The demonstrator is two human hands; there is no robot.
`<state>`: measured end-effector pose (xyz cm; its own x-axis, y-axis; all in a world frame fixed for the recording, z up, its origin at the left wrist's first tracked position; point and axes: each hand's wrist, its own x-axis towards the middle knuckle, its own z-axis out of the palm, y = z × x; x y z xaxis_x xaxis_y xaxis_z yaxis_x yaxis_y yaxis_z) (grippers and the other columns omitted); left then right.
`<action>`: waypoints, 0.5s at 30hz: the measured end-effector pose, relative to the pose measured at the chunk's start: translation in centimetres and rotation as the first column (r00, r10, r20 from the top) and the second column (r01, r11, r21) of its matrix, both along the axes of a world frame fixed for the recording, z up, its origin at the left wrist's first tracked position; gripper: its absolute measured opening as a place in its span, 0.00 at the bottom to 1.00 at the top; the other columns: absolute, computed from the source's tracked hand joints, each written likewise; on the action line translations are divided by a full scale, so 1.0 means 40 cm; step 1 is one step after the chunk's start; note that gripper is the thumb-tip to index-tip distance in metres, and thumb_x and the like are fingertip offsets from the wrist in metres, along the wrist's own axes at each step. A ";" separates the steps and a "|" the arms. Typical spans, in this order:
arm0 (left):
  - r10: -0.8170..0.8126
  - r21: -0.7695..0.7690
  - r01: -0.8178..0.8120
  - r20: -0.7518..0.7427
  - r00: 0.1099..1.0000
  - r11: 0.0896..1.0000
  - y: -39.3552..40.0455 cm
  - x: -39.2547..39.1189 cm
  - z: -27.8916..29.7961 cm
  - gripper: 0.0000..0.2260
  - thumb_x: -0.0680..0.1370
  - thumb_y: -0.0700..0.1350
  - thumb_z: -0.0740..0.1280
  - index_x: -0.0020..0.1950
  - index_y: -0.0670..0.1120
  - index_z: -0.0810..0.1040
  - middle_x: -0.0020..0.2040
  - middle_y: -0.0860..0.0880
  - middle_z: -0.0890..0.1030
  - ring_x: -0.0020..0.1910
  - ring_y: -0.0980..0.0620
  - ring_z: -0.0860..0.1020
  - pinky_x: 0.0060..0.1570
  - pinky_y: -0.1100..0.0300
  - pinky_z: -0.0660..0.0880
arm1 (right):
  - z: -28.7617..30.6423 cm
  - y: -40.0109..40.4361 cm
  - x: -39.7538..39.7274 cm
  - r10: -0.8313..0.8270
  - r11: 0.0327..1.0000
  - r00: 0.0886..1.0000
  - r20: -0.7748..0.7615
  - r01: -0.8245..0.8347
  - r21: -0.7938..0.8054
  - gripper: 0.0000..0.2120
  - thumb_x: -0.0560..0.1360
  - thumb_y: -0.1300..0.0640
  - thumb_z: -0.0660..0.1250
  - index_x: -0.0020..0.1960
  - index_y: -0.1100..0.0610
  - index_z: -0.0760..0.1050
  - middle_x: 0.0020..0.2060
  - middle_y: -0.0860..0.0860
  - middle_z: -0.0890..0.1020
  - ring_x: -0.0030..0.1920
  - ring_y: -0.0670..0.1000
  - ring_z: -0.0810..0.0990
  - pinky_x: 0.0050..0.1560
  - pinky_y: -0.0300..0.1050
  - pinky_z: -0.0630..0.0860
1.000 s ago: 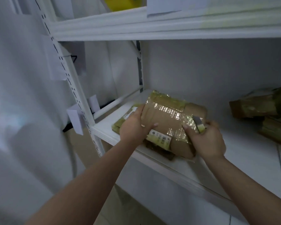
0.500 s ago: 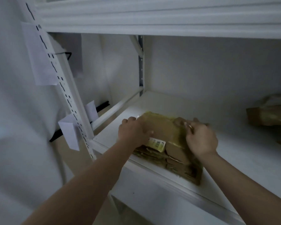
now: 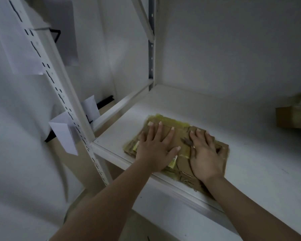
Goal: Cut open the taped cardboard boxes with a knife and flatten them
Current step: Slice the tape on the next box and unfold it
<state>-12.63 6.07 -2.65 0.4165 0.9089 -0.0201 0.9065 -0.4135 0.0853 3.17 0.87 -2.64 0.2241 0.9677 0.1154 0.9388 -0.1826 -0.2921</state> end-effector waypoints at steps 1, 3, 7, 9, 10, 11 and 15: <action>0.001 -0.003 -0.001 0.001 1.000 1.000 0.001 0.000 -0.002 0.31 0.78 0.68 0.42 0.77 0.59 0.37 0.79 0.46 0.37 0.77 0.42 0.35 0.74 0.40 0.44 | -0.002 -0.001 0.001 0.001 1.000 1.000 -0.002 -0.001 0.007 0.25 0.81 0.54 0.51 0.77 0.44 0.52 0.77 0.42 0.50 0.77 0.47 0.44 0.72 0.65 0.46; -0.001 -0.010 0.001 0.007 1.000 1.000 0.001 -0.001 -0.005 0.32 0.77 0.70 0.42 0.77 0.60 0.36 0.79 0.46 0.36 0.77 0.43 0.35 0.74 0.40 0.44 | -0.005 -0.004 0.000 0.011 0.999 1.000 -0.008 -0.010 0.032 0.25 0.80 0.55 0.50 0.77 0.46 0.53 0.77 0.44 0.52 0.77 0.48 0.44 0.72 0.65 0.48; -0.011 -0.027 0.010 -0.008 1.000 1.000 0.003 0.000 0.001 0.34 0.74 0.72 0.41 0.76 0.62 0.35 0.79 0.47 0.36 0.77 0.43 0.36 0.73 0.41 0.43 | -0.013 -0.024 -0.006 0.049 0.981 0.999 0.015 -0.051 0.185 0.27 0.73 0.57 0.52 0.71 0.54 0.68 0.73 0.51 0.65 0.75 0.58 0.58 0.68 0.67 0.58; -0.012 -0.037 0.011 -0.033 0.999 0.999 0.007 0.001 0.006 0.34 0.74 0.73 0.41 0.77 0.62 0.36 0.79 0.47 0.37 0.77 0.42 0.37 0.73 0.40 0.45 | -0.015 -0.026 -0.006 0.040 0.987 0.999 -0.003 -0.039 0.158 0.24 0.75 0.58 0.54 0.70 0.53 0.70 0.73 0.50 0.65 0.76 0.56 0.56 0.68 0.69 0.57; -0.014 -0.042 0.012 -0.053 0.999 0.999 0.010 0.003 0.010 0.34 0.74 0.73 0.41 0.77 0.62 0.37 0.79 0.46 0.38 0.77 0.42 0.38 0.73 0.40 0.46 | -0.014 -0.025 -0.006 0.031 0.993 0.999 -0.023 -0.028 0.111 0.22 0.77 0.59 0.55 0.70 0.51 0.69 0.74 0.48 0.63 0.76 0.54 0.53 0.69 0.68 0.55; -0.018 -0.048 0.014 -0.078 0.997 0.999 0.013 0.007 0.015 0.35 0.74 0.73 0.41 0.77 0.62 0.38 0.79 0.46 0.39 0.77 0.41 0.39 0.73 0.39 0.47 | -0.013 -0.021 -0.005 0.023 0.997 0.999 -0.035 -0.020 0.073 0.22 0.78 0.58 0.56 0.71 0.49 0.67 0.75 0.47 0.61 0.77 0.52 0.50 0.70 0.68 0.54; -0.030 -0.097 0.017 -0.136 0.990 0.995 0.025 0.019 0.032 0.34 0.75 0.72 0.42 0.78 0.60 0.38 0.79 0.44 0.39 0.77 0.39 0.39 0.72 0.37 0.48 | 0.003 -0.010 0.000 0.020 1.000 0.999 -0.038 -0.020 0.007 0.22 0.79 0.57 0.55 0.73 0.47 0.64 0.76 0.45 0.58 0.77 0.50 0.46 0.71 0.67 0.52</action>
